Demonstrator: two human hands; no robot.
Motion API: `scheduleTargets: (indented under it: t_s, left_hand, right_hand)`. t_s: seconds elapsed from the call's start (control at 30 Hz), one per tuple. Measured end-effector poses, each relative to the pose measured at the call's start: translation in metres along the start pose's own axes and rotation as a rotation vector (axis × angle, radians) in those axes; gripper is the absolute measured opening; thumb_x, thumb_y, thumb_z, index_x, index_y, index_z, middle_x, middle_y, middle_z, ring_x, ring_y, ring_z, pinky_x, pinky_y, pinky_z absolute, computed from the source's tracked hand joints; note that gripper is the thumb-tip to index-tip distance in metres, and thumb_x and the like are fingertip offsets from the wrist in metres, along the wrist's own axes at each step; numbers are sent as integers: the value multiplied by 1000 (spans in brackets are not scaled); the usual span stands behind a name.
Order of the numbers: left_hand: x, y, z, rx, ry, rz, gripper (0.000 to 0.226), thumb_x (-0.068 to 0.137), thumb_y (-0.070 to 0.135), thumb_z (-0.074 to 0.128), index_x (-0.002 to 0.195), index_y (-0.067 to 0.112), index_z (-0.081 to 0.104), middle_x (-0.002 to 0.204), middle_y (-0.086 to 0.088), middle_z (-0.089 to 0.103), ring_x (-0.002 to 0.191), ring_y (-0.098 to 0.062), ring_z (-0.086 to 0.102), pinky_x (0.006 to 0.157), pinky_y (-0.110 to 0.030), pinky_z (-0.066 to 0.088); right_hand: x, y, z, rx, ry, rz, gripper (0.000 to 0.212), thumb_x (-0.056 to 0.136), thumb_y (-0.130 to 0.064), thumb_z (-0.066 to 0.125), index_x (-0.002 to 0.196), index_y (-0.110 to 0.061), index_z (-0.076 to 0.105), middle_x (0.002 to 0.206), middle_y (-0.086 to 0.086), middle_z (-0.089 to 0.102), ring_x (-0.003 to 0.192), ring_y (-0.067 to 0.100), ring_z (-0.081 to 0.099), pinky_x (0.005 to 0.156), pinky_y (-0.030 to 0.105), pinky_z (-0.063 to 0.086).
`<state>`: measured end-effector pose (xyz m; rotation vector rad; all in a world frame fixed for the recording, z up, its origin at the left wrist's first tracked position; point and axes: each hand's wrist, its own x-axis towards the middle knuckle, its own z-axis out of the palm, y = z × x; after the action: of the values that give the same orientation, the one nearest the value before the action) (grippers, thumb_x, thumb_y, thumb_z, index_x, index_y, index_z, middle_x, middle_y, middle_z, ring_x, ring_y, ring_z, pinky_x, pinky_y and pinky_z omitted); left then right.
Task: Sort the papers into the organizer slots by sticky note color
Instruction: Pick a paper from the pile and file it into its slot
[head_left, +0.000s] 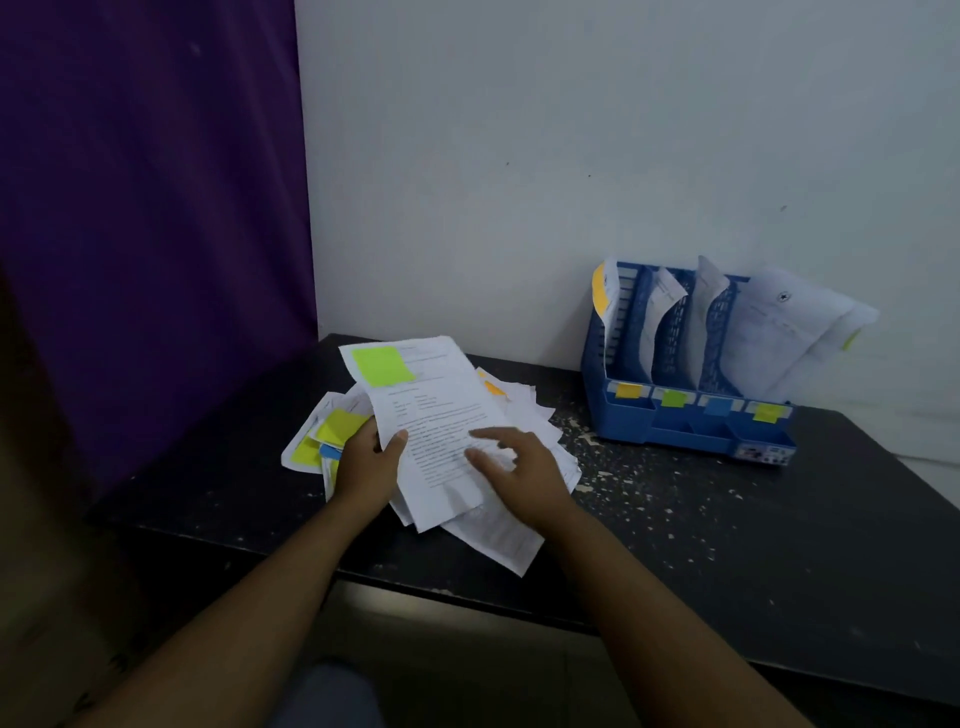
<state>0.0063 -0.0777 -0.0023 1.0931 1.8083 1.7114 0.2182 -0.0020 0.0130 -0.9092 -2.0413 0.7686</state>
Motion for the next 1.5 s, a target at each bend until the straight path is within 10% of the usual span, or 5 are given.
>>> scheduleTargets:
  t_s: [0.2,0.4,0.6,1.37,1.5]
  left_hand:
    - [7,38,6,20,-81,80,29,108,19,60,136,19,65,123,5,71,113,-17,66,94,-32,51]
    - [12,82,17,-132,-195,119,15,105,25,65,119,27,71,111,8,79,105,-15,76,92,-36,60]
    - [20,135,32,-173,-115,220,19,107,32,61,99,22,74,100,1,80,95,-21,76,84,-39,61]
    - [-7,164,52,-112,-245,152,54,102,51,62,73,7,50,59,-7,37,50,-16,32,50,-27,29]
    - [-15,170,71,44,-281,201,61,106,51,55,72,0,51,49,-20,51,41,-22,47,50,-26,41]
  right_hand:
    - [29,-14,-39,227,145,223,69,90,-55,75,149,-32,50,142,-13,55,128,10,54,102,36,47]
    - [39,-32,-76,470,364,257,26,100,-38,69,120,-21,73,107,-5,79,100,16,75,90,46,63]
    - [42,-59,-118,530,465,169,18,104,-35,63,112,-22,73,104,-6,78,94,10,74,65,17,58]
    - [15,-39,-168,437,394,75,20,98,-41,70,108,-24,75,100,-10,79,92,9,75,69,21,60]
    - [7,-5,-166,224,514,141,36,92,-47,76,123,-32,66,116,-13,72,107,11,68,90,38,62]
